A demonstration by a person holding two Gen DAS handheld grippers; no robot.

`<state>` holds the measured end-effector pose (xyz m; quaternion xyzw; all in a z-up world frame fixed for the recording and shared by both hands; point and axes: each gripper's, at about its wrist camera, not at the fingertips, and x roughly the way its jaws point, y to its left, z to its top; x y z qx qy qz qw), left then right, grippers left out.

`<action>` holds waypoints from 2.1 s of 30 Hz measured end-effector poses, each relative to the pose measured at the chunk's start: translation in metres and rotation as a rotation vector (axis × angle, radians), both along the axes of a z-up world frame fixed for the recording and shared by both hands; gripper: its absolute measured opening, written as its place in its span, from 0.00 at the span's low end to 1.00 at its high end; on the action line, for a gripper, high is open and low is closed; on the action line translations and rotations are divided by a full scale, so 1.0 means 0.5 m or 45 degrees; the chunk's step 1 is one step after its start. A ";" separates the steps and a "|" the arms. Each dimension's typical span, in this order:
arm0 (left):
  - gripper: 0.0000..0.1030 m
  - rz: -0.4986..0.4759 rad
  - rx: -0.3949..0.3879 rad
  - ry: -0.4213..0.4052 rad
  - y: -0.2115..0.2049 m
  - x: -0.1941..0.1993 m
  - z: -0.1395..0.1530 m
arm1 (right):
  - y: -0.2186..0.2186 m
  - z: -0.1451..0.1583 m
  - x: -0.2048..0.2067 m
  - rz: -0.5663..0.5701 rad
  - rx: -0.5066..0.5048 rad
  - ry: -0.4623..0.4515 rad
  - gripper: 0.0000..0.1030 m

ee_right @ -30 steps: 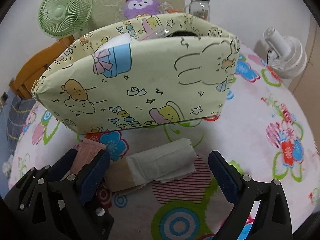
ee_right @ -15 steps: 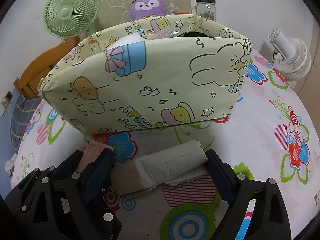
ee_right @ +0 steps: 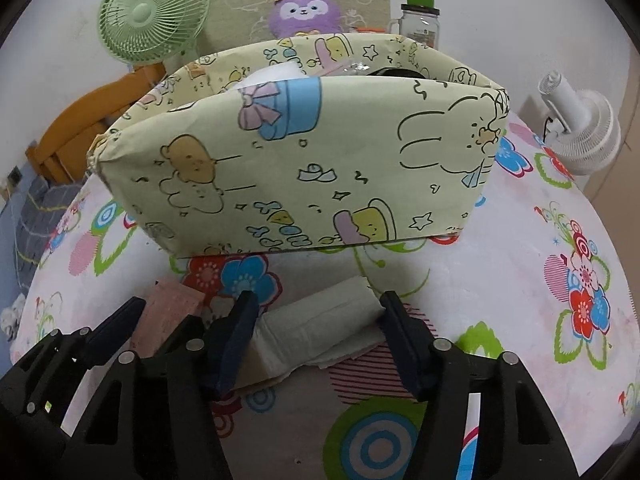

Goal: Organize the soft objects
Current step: 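Close the right tool on the rolled white towel beside the pink pack, then carry the pink pack with the left tool while the right tool carries the towel over the basket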

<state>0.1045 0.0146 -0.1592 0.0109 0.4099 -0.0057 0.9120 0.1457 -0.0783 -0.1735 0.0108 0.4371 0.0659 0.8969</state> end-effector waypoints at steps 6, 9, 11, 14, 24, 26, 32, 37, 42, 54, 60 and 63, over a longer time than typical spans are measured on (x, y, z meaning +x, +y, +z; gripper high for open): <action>0.39 -0.001 -0.017 0.004 -0.004 -0.009 0.001 | 0.000 0.001 -0.017 0.010 0.006 -0.006 0.54; 0.39 0.002 -0.023 0.006 -0.003 -0.012 0.001 | 0.000 0.002 -0.025 0.014 0.000 -0.011 0.53; 0.39 0.002 -0.024 0.005 -0.005 -0.017 0.002 | 0.001 0.003 -0.030 0.016 -0.003 -0.014 0.52; 0.39 0.001 -0.027 0.002 -0.006 -0.022 0.004 | -0.001 0.006 -0.035 0.013 -0.002 -0.017 0.51; 0.39 -0.012 -0.040 -0.037 -0.018 -0.039 0.026 | -0.018 0.032 -0.057 -0.006 0.001 -0.060 0.51; 0.39 -0.016 -0.042 -0.048 -0.022 -0.045 0.032 | -0.022 0.037 -0.062 -0.010 0.000 -0.072 0.51; 0.39 -0.024 -0.043 -0.082 -0.028 -0.056 0.052 | -0.030 0.058 -0.078 -0.020 0.004 -0.110 0.51; 0.39 -0.026 -0.040 -0.114 -0.035 -0.068 0.071 | -0.038 0.078 -0.093 -0.026 0.009 -0.146 0.51; 0.39 -0.030 -0.046 -0.144 -0.041 -0.081 0.089 | -0.045 0.098 -0.109 -0.029 0.006 -0.183 0.51; 0.39 -0.031 -0.051 -0.226 -0.054 -0.107 0.145 | -0.063 0.156 -0.145 -0.043 0.020 -0.276 0.51; 0.39 -0.034 -0.053 -0.268 -0.058 -0.116 0.177 | -0.070 0.192 -0.159 -0.047 0.023 -0.323 0.51; 0.39 -0.039 -0.052 -0.285 -0.060 -0.117 0.191 | -0.073 0.206 -0.162 -0.052 0.025 -0.340 0.51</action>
